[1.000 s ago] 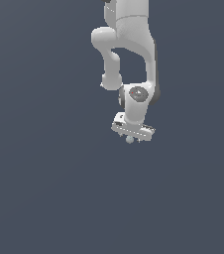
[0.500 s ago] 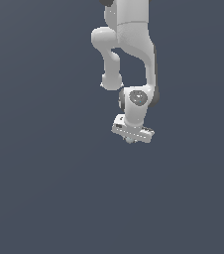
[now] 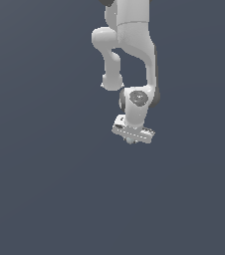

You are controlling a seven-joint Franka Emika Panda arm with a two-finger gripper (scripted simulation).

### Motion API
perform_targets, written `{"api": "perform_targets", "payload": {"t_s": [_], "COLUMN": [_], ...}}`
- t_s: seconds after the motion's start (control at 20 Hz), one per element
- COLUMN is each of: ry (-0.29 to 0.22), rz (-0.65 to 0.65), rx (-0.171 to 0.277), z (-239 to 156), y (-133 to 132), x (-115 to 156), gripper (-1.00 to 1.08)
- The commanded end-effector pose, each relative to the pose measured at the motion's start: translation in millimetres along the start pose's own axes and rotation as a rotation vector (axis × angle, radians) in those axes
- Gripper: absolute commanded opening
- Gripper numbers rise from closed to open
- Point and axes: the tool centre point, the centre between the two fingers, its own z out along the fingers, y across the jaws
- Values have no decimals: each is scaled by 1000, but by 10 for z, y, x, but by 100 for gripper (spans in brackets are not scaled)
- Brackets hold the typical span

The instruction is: Pick up the object and move it to a goal position.

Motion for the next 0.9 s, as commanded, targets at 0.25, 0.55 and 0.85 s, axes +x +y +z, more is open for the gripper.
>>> {"api": "perform_targets", "payload": {"t_s": [0.25, 0.55, 0.85], "ry": [1, 1, 1], "rz": [1, 1, 1], "rx": [0, 0, 0], "z": [-149, -404, -722], "y": [113, 306, 543], "x": [214, 584, 1053], "gripper": [-100, -100, -100]}}
